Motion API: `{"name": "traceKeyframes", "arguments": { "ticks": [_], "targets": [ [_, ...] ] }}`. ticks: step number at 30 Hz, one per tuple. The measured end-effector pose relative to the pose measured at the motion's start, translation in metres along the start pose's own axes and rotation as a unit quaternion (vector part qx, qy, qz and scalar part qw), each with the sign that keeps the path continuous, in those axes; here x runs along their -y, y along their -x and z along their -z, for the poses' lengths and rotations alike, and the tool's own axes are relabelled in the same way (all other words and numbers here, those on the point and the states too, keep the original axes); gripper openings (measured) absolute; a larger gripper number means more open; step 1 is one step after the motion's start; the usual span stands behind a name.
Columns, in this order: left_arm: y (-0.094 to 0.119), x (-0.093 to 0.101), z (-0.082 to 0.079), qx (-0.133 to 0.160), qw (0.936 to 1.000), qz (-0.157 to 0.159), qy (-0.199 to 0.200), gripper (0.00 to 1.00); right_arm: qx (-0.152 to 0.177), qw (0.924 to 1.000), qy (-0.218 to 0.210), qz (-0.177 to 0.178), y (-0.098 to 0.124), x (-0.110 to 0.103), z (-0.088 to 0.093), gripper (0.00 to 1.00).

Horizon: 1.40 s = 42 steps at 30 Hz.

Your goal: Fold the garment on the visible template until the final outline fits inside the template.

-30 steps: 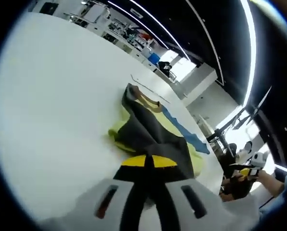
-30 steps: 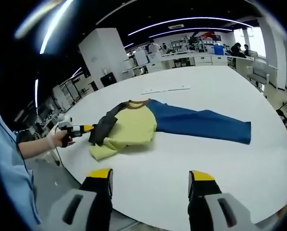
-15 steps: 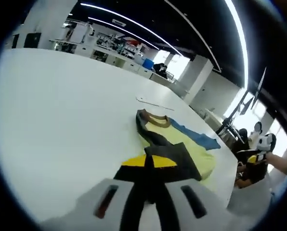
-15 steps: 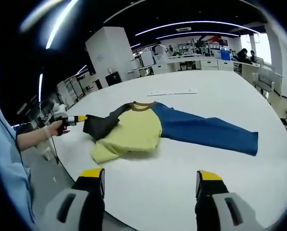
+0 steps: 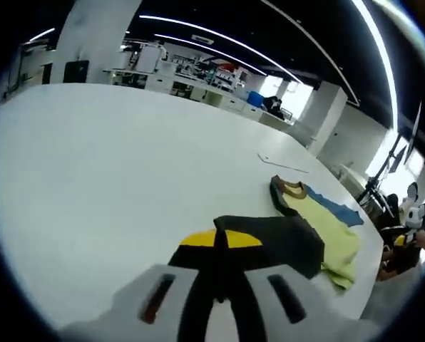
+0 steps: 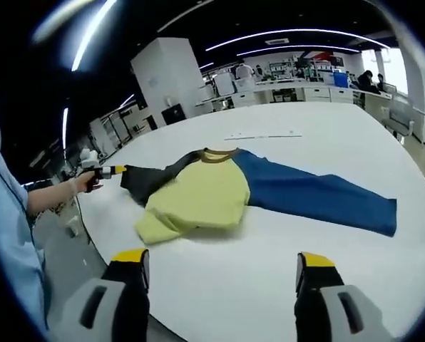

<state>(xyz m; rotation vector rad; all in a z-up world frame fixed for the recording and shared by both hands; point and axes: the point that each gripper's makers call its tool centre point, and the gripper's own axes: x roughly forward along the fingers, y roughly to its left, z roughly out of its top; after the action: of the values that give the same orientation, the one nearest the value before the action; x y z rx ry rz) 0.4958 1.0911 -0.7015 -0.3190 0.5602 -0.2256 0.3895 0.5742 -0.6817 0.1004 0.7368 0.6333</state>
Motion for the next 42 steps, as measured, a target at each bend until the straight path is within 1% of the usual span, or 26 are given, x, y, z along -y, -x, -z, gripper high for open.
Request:
{"name": "traceKeyframes", "arguments": {
  "ticks": [1, 2, 3, 5, 8, 11, 13, 14, 15, 16, 18, 20, 22, 24, 25, 27, 29, 30, 34, 36, 39, 41, 42],
  "targets": [
    [0.000, -0.009, -0.001, 0.001, 1.0000, -0.010, -0.001, 0.00, -0.006, 1.0000, 0.005, 0.000, -0.001, 0.000, 0.001, 0.84],
    [0.000, -0.019, -0.003, 0.002, 0.9998, -0.019, 0.005, 0.00, -0.004, 1.0000, 0.007, 0.001, -0.003, 0.000, 0.000, 0.84],
    [-0.001, -0.029, -0.006, 0.005, 0.9996, -0.022, 0.019, 0.00, -0.008, 1.0000, 0.006, -0.002, -0.004, 0.001, 0.000, 0.84],
    [-0.003, -0.048, -0.007, 0.002, 0.9988, -0.036, 0.034, 0.00, -0.006, 1.0000, 0.003, -0.005, -0.005, 0.001, -0.001, 0.84],
    [-0.007, -0.064, -0.009, 0.000, 0.9985, -0.044, 0.033, 0.00, -0.009, 0.9999, 0.001, -0.006, -0.009, 0.002, -0.001, 0.84],
    [-0.008, -0.082, -0.010, -0.006, 0.9975, -0.066, 0.023, 0.00, -0.011, 0.9999, 0.001, -0.005, -0.012, 0.004, -0.003, 0.83],
    [-0.008, -0.094, -0.011, -0.004, 0.9966, -0.075, 0.033, 0.00, -0.006, 1.0000, 0.000, 0.003, -0.013, 0.008, -0.006, 0.81],
    [-0.007, -0.102, -0.010, -0.005, 0.9952, -0.085, 0.047, 0.00, 0.000, 1.0000, -0.002, 0.006, -0.014, 0.010, -0.008, 0.81],
    [-0.008, -0.106, -0.011, -0.005, 0.9951, -0.087, 0.047, 0.00, 0.003, 0.9999, -0.006, 0.009, -0.015, 0.012, -0.010, 0.81],
    [-0.008, -0.113, -0.012, -0.004, 0.9944, -0.095, 0.047, 0.00, 0.011, 0.9998, -0.009, 0.013, -0.016, 0.014, -0.013, 0.81],
    [-0.008, -0.125, -0.012, -0.007, 0.9932, -0.108, 0.044, 0.00, 0.016, 0.9996, -0.016, 0.015, -0.017, 0.016, -0.015, 0.79],
    [-0.008, -0.132, -0.013, -0.006, 0.9924, -0.116, 0.043, 0.00, 0.020, 0.9995, -0.018, 0.020, -0.020, 0.019, -0.017, 0.79],
    [-0.008, -0.139, -0.015, -0.006, 0.9914, -0.121, 0.049, 0.00, 0.019, 0.9994, -0.019, 0.023, -0.023, 0.021, -0.017, 0.78],
    [-0.008, -0.152, -0.015, -0.016, 0.9895, -0.139, 0.035, 0.00, 0.019, 0.9993, -0.025, 0.022, -0.025, 0.022, -0.017, 0.76],
    [-0.008, -0.160, -0.015, -0.019, 0.9883, -0.147, 0.034, 0.00, 0.019, 0.9992, -0.027, 0.021, -0.026, 0.022, -0.017, 0.76],
    [-0.007, -0.171, -0.016, -0.016, 0.9864, -0.157, 0.047, 0.00, 0.019, 0.9992, -0.025, 0.025, -0.028, 0.023, -0.017, 0.76],
    [-0.008, -0.178, -0.019, -0.014, 0.9854, -0.163, 0.048, 0.00, 0.012, 0.9993, -0.026, 0.025, -0.029, 0.025, -0.015, 0.76],
    [-0.008, -0.183, -0.020, -0.014, 0.9847, -0.169, 0.042, 0.00, 0.012, 0.9992, -0.027, 0.027, -0.030, 0.025, -0.015, 0.76],
    [-0.014, -0.189, -0.025, -0.014, 0.9836, -0.177, 0.034, 0.00, 0.005, 0.9992, -0.027, 0.030, -0.031, 0.028, -0.012, 0.75],
    [-0.014, -0.197, -0.018, -0.027, 0.9791, -0.198, 0.040, 0.00, 0.003, 0.9990, -0.031, 0.032, -0.031, 0.030, -0.012, 0.74],
    [-0.015, -0.200, -0.010, -0.040, 0.9756, -0.208, 0.058, 0.00, 0.000, 0.9990, -0.031, 0.031, -0.032, 0.029, -0.011, 0.74],
    [-0.015, -0.200, -0.007, -0.048, 0.9741, -0.214, 0.053, 0.00, -0.001, 0.9991, -0.031, 0.031, -0.033, 0.029, -0.010, 0.74],
    [-0.014, -0.200, -0.008, -0.046, 0.9742, -0.214, 0.053, 0.00, -0.002, 0.9990, -0.034, 0.030, -0.033, 0.029, -0.009, 0.74]
  ]
}}
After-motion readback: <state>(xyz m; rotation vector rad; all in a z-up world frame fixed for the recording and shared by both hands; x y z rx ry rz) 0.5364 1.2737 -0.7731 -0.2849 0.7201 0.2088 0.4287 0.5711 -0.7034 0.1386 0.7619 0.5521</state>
